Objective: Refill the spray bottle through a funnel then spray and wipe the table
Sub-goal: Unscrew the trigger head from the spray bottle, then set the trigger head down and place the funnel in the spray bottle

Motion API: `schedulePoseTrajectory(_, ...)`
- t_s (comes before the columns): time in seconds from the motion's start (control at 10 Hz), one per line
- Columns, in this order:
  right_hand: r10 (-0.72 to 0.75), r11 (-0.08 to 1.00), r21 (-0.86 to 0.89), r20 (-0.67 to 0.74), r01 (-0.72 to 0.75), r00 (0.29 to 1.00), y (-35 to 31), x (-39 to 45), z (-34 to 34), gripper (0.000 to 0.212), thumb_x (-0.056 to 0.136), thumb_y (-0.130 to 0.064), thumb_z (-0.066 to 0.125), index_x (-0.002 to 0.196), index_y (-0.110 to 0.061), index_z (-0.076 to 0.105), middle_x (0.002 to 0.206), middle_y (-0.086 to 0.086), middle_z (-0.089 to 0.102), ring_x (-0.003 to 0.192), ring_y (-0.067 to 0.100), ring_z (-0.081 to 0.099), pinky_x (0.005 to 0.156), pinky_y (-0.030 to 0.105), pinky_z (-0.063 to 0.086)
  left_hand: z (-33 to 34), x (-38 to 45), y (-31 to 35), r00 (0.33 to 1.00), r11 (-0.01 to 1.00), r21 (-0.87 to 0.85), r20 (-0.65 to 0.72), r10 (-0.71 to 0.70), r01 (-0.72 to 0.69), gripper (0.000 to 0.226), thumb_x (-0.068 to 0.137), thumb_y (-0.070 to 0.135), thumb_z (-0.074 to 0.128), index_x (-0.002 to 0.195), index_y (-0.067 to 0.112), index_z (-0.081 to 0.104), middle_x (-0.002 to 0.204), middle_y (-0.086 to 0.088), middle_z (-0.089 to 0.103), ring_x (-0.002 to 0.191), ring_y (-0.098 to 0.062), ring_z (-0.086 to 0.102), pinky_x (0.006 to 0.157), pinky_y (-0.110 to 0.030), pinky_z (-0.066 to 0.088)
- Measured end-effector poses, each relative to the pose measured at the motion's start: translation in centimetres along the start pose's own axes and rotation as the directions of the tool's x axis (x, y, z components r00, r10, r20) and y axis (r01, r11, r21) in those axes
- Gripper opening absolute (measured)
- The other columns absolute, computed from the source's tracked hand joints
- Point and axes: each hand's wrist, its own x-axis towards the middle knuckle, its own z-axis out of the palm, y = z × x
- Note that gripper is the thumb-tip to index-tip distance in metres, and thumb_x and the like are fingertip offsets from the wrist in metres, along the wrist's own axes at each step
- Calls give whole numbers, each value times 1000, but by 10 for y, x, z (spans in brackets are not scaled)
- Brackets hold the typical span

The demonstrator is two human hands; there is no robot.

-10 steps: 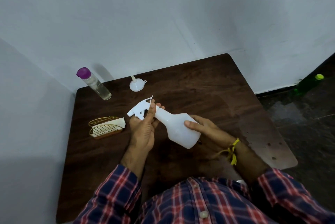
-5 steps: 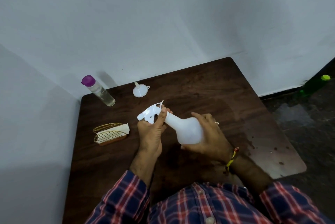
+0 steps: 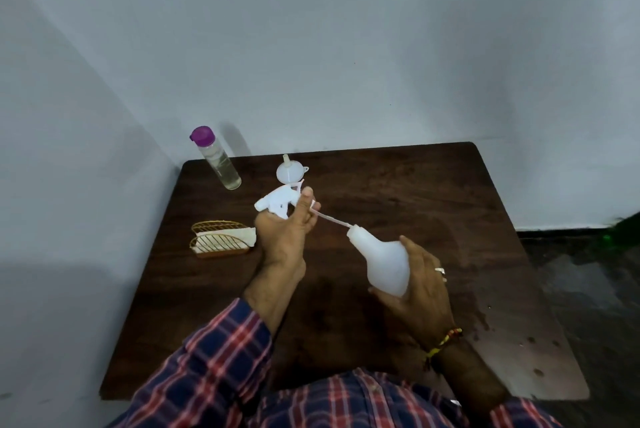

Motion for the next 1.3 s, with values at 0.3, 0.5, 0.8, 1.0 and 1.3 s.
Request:
schedulePoseTrajectory(0.3,105,995,-10,65,-104,992,39,-7,4,104,57,-63,80,143,-25,35,141,-1,43,127,18,46,101,48,48,-24,32,28,993,979,-176,-45,-111,102,42,81,17,77,115,-1,62,96,-17,72,86,-32,73,72,-38,62)
schedulePoseTrajectory(0.5,204,978,28,75,-206,976,63,-13,0,107,53,-61,83,142,-23,36,139,1,46,124,21,49,101,49,48,-56,58,24,961,927,-328,-139,-238,182,44,80,20,77,115,1,58,108,-19,70,86,-28,74,76,-40,61)
schedulePoseTrajectory(0.8,323,939,105,49,-326,945,49,-12,11,113,50,-59,88,144,-28,34,137,-1,50,126,22,47,104,47,45,-66,73,-56,916,940,-47,-217,-339,337,58,92,31,65,136,0,41,122,-19,63,100,-29,69,72,-31,59)
schedulePoseTrajectory(1.0,413,895,148,89,-422,907,36,5,19,109,51,-58,88,141,-34,30,132,4,49,122,26,48,101,48,46,-54,65,-98,856,867,-16,-156,-494,497,49,97,17,58,138,0,37,135,-27,52,119,-43,56,87,-41,53)
schedulePoseTrajectory(1.3,375,919,72,134,-387,917,42,23,34,106,54,-44,92,142,-23,37,138,5,42,125,26,47,104,45,42,-66,63,-125,804,782,197,-75,-589,592,44,104,19,41,145,3,34,142,-21,47,126,-40,51,98,-44,47)
